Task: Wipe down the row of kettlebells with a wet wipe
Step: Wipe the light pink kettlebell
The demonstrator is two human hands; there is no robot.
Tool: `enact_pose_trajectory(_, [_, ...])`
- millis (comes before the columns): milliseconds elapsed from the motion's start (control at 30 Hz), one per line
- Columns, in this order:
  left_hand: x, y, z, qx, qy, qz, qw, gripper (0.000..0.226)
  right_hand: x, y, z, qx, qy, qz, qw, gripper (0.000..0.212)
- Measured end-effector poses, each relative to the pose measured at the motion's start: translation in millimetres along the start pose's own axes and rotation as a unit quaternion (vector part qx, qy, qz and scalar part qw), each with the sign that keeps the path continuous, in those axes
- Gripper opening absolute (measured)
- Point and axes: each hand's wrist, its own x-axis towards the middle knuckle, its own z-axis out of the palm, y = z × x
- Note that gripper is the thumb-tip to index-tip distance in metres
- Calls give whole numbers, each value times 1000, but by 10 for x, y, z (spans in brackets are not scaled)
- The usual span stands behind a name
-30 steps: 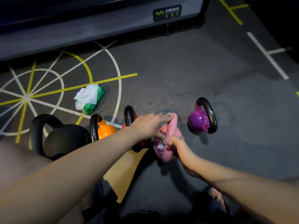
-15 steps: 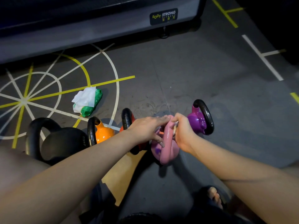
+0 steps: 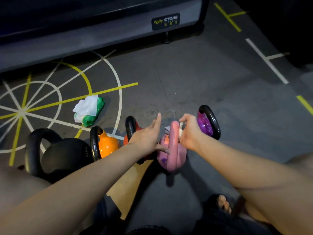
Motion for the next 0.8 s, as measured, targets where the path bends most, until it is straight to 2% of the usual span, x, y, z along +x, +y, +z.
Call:
enact_pose_trajectory(67, [-64,47,-3,2,10,2,1000,96,61,26,16,-52,-7,5,999,57])
enact_pose_trajectory(100, [-110,90,-4,-13,9,11,1000,79,95,48,20,-78,-8,3,997,50])
enact_pose_trajectory(133, [-165,148,-4,-35,-1,20,999,71,74,52,26,-101,3,1,995,34])
enact_pose_trajectory(167, [-220,226,-3,-50,-14,23,998,70,71,67,5,-128,12,-3,992,23])
enact_pose_trajectory(233, [-285,400,51,-51,-22,16,998,69,123,107,-101,-188,15,-20,982,26])
enact_pose_trajectory(300, [-272,549,196,-64,-5,-21,998,69,180,168,-226,-277,12,-66,959,16])
enact_pose_trajectory(400, [-183,701,420,-206,42,-121,970,58,182,105,-323,-363,28,-139,921,8])
enact_pose_trajectory(500, [-97,758,606,-302,85,-136,940,45,166,-78,-385,-354,73,-236,902,31])
enact_pose_trajectory(567, [-53,680,617,-283,89,-120,947,39,126,-168,-474,-376,125,-281,874,32])
enact_pose_trajectory(633, [29,502,500,-198,44,-63,977,37,122,-178,-602,-416,151,-299,846,22])
enact_pose_trajectory(733, [118,253,254,-121,-5,41,992,42,112,-141,-719,-431,99,-312,841,6])
enact_pose_trajectory(800, [166,216,235,-103,-11,64,993,41,145,-124,-789,-437,73,-298,845,12])
